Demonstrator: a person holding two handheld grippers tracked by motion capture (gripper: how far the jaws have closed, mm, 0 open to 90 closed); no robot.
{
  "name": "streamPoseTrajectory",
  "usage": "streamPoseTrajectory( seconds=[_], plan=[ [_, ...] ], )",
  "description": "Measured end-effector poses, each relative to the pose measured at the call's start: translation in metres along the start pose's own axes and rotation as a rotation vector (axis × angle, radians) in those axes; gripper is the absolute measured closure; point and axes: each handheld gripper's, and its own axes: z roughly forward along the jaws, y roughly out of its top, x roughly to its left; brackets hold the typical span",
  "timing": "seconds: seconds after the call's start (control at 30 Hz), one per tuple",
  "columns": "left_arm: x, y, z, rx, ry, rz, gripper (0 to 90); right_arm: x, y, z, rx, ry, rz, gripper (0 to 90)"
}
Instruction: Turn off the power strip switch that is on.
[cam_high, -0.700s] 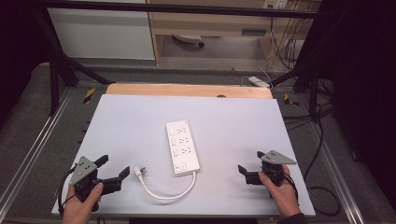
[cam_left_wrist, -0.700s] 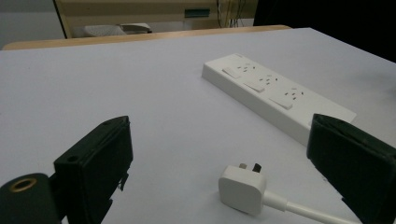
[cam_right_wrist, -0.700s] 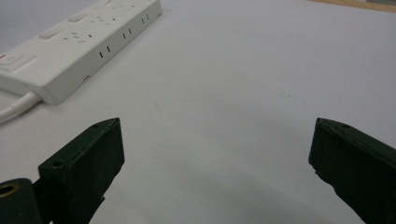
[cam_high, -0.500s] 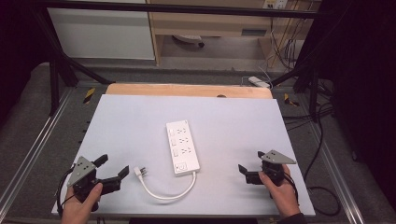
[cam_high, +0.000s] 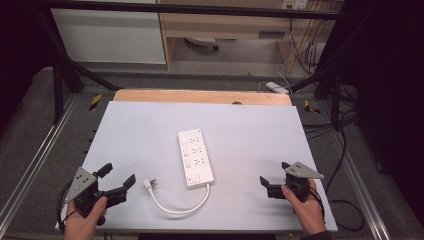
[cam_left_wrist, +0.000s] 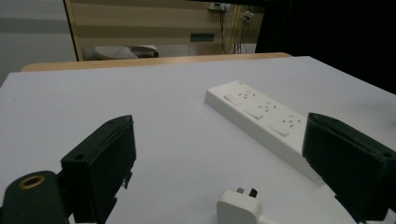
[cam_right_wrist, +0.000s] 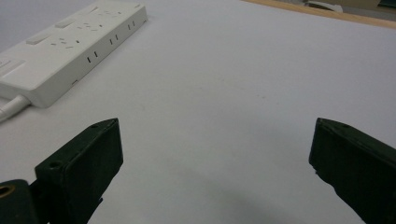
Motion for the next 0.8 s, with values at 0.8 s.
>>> streamPoseTrajectory(
  seconds=[0.8],
  plan=[
    [-0.003, 0.03, 0.008, -0.042, -0.052, -0.023, 7.7, -0.002, 0.0, 0.009, 0.013, 0.0, 0.016, 3.2]
  ],
)
